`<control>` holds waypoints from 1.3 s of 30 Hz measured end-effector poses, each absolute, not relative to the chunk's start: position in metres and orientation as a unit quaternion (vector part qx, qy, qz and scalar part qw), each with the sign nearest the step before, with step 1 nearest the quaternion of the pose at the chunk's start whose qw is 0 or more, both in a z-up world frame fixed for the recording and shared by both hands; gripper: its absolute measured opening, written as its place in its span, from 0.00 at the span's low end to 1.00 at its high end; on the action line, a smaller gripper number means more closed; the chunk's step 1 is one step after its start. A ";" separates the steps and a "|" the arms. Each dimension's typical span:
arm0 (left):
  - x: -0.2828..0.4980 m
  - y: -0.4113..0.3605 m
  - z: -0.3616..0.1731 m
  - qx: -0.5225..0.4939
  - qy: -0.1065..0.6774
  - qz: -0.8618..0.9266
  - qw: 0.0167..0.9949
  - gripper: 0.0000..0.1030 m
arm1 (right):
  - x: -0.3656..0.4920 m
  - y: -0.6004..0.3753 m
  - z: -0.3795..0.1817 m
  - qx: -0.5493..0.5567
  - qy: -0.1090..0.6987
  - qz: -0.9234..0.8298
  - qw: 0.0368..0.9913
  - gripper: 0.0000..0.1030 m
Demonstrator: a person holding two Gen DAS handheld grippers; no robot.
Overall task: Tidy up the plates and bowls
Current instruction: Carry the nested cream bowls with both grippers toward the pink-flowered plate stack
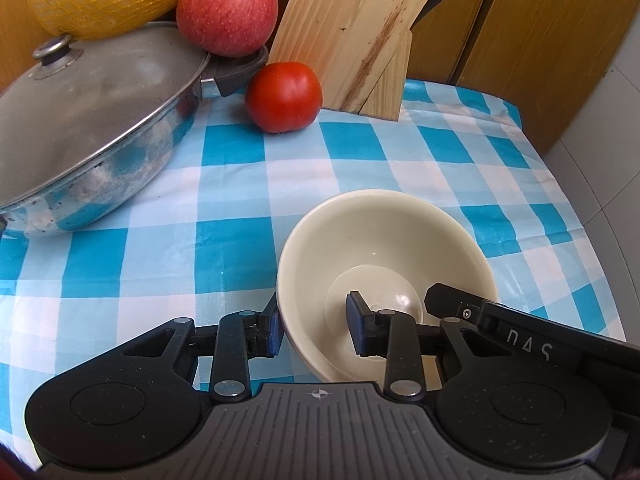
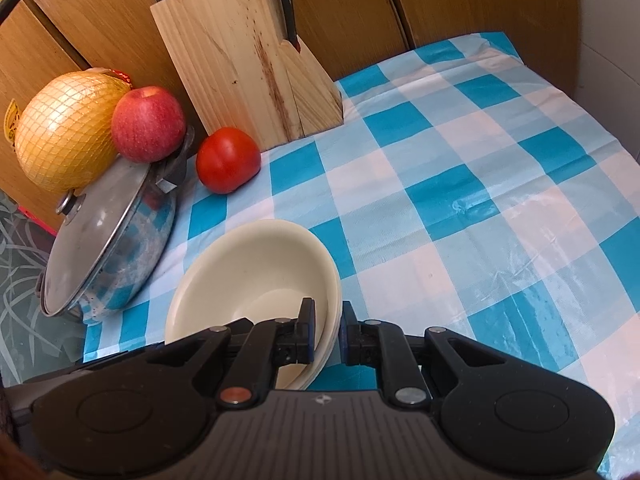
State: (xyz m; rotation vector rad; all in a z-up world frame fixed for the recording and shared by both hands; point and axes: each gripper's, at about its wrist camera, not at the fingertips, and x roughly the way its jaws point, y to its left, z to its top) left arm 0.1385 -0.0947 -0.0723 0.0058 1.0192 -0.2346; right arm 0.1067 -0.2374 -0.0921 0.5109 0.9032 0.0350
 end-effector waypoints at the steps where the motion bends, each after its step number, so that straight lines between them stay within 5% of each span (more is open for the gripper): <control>1: 0.138 -0.095 -0.071 0.003 0.485 -0.112 0.867 0.39 | 0.106 -0.238 -0.091 0.244 0.430 0.017 0.869 0.13; 39: 0.106 -0.089 -0.026 -0.006 0.436 -0.125 0.891 0.38 | 0.071 -0.236 -0.049 0.238 0.380 0.020 0.893 0.13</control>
